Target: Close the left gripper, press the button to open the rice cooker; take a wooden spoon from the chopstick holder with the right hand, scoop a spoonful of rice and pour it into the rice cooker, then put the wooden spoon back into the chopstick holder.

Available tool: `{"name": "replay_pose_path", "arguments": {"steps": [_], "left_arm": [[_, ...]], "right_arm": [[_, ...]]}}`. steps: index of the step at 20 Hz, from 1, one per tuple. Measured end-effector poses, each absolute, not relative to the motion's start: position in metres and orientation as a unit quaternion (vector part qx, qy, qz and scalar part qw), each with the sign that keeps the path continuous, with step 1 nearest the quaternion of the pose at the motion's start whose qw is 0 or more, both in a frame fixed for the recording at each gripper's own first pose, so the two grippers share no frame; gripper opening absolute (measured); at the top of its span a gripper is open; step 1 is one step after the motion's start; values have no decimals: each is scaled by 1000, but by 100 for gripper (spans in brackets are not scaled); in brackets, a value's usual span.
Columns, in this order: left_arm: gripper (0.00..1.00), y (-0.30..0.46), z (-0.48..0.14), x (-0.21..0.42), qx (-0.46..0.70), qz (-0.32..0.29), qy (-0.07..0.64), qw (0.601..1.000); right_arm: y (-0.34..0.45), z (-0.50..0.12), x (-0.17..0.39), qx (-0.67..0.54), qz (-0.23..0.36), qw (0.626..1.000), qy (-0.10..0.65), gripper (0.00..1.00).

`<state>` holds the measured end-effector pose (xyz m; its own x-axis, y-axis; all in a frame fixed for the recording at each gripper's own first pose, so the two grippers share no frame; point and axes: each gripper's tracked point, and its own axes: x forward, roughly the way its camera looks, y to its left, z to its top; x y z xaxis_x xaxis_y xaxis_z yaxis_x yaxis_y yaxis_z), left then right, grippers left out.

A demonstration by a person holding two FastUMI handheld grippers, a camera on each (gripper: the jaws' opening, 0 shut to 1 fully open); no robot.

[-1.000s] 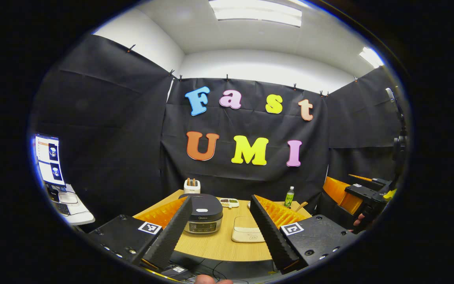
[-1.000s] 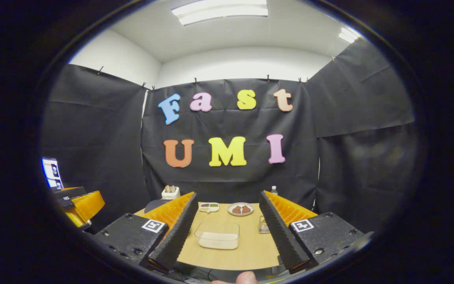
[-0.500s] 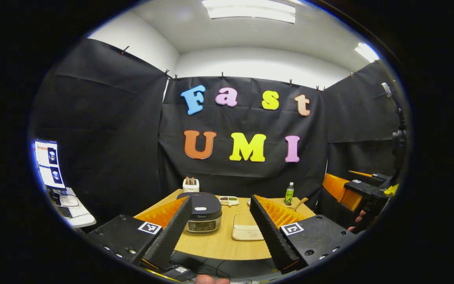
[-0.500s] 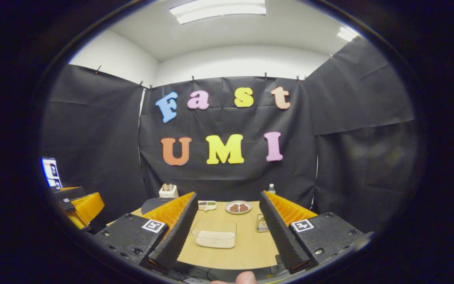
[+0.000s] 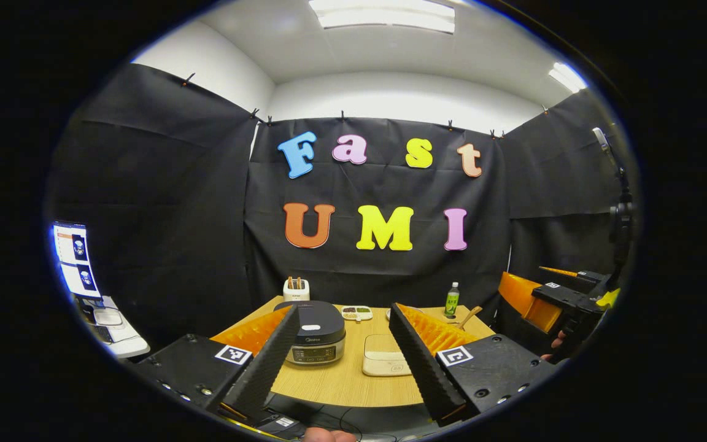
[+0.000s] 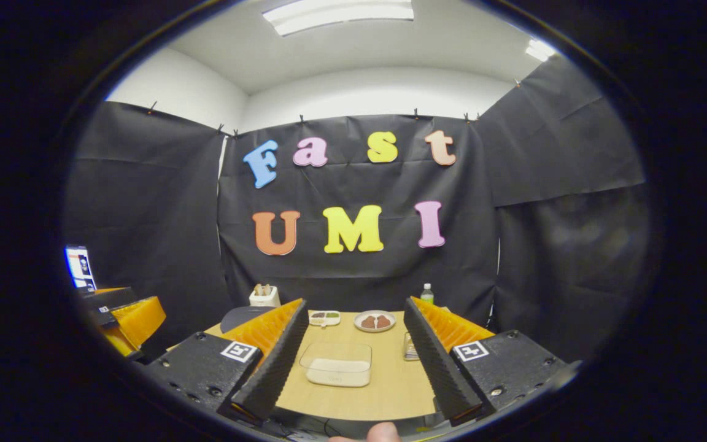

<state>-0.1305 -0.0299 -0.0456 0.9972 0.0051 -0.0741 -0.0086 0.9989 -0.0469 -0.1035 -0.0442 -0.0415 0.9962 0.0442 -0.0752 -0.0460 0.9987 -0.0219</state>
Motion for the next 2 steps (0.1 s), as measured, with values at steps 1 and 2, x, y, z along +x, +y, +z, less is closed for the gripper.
{"name": "replay_pose_path", "arguments": {"steps": [1, 2], "left_arm": [[95, -30, -45, -130, -21, 1, 37, 999], [95, -31, -43, -132, -21, 0, 36, 999]], "right_arm": [[-43, -43, -104, -11, 23, 999, 39, 100], [-43, -46, -107, -12, 23, 999, 44, 99]]}}
